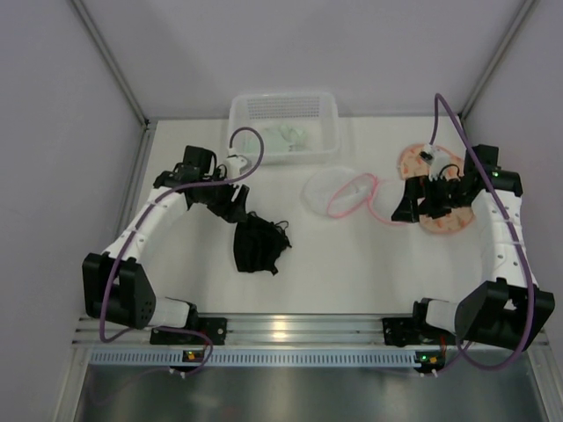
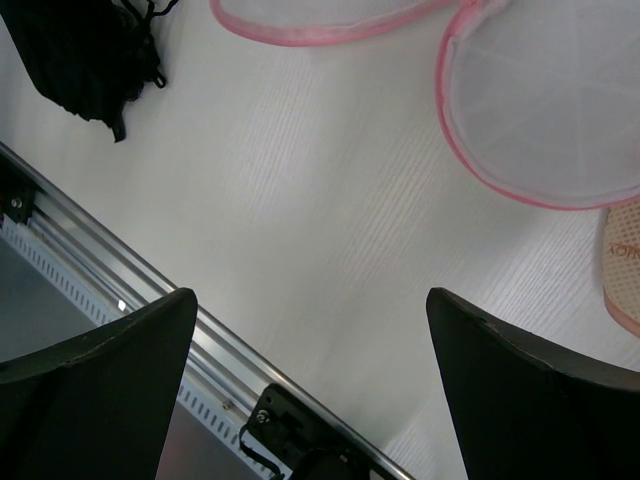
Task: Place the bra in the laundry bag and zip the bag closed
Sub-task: Adjust the bra at the center of the board.
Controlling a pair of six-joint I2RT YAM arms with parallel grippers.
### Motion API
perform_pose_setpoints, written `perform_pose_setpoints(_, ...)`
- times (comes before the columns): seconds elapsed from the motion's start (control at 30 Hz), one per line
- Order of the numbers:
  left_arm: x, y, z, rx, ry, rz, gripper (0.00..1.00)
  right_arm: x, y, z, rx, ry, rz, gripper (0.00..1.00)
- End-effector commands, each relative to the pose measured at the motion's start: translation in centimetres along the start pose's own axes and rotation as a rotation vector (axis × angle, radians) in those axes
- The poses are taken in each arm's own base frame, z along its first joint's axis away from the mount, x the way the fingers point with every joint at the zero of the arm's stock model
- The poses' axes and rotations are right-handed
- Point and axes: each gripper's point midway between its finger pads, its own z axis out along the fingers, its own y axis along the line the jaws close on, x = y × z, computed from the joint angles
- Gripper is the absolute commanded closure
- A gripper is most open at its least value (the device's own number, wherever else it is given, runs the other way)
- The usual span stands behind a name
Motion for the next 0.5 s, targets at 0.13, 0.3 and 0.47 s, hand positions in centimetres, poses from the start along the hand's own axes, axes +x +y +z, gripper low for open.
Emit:
perform_pose_setpoints(0.13, -2.3, -1.1, -1.5, 0.085, -0.06, -0.083, 0.32, -3.0, 2.3, 1.3, -0.037, -0.048, -0.118, 0.0)
perform_pose_setpoints(0.3, -4.1, -0.1, -3.6, 0.164, -0.156, -0.306, 0.32, -4.8, 9.2, 6.1, -0.207, 0.014, -0.282, 0.01)
perform_pose_setpoints(0.47, -3.4, 0.9, -4.5, 0.126, -0.172, -0.371, 0.3, -7.5, 14.6, 12.1, -0.291, 0.055, -0.438, 0.01)
